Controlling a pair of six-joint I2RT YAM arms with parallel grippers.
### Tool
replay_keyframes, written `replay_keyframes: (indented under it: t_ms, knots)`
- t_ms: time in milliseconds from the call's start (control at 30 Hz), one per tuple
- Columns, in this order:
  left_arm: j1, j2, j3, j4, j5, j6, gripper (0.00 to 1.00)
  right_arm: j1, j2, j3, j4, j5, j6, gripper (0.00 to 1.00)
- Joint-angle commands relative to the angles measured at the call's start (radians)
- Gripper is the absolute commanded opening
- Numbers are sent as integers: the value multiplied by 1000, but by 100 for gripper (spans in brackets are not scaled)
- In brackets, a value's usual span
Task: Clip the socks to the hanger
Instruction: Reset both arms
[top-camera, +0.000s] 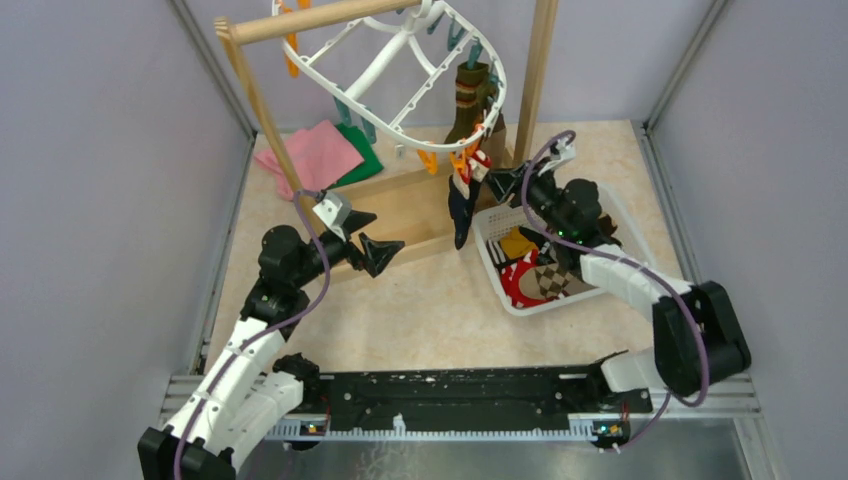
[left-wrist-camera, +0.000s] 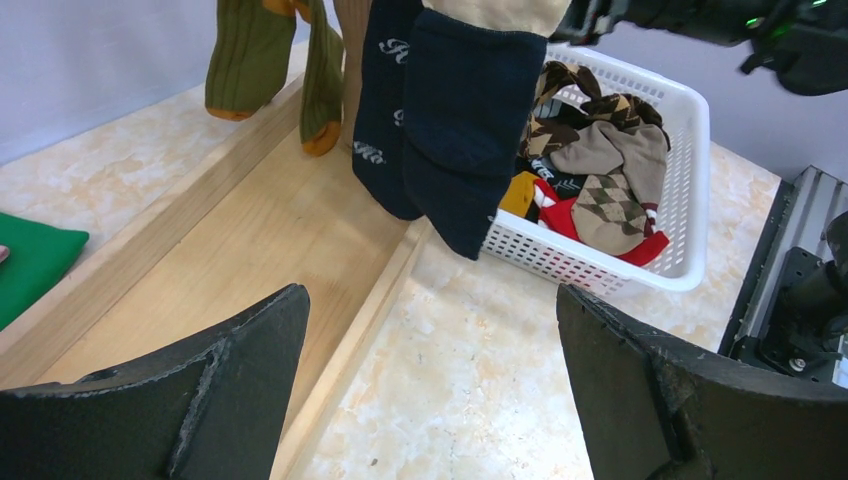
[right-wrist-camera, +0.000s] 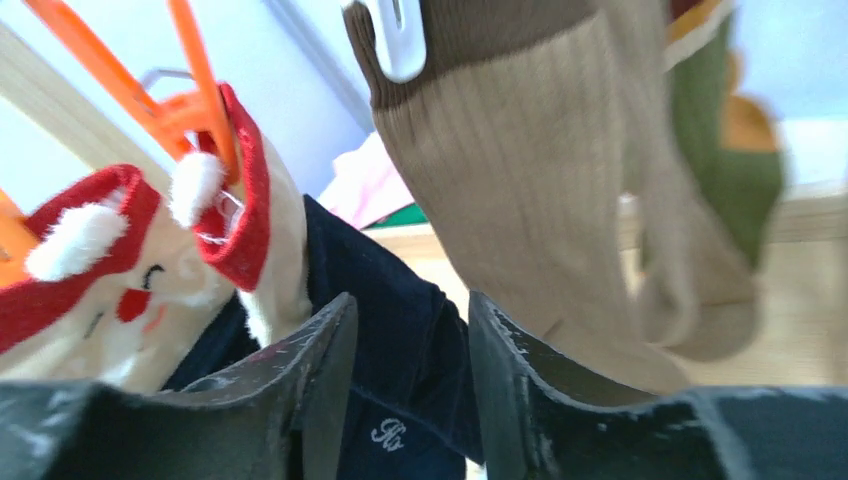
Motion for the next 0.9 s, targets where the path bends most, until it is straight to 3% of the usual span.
replay_keyframes:
  t_ms: [0,333,500,667,767,867]
  knots:
    - [1,3,0,65,-5,-14,99,2,-193,-43,-209,219,-208,50]
    - [2,44,48,164,61,-130,99,-26,-543,-189,-296,541,-287,98]
    - [2,109,98,235,98,-202,99,-50,-667,-181,-367,567,-206,99]
    - [3,134,166,300,179,-323,99,-49,-632,56,-712,657,-20,99]
    - [2,85,201,281,194,-337,99,-47,-692,77,-707,580,-41,99]
    - [3,23,237,170,172,-251,99,-47,-734,99,-704,533,-61,99]
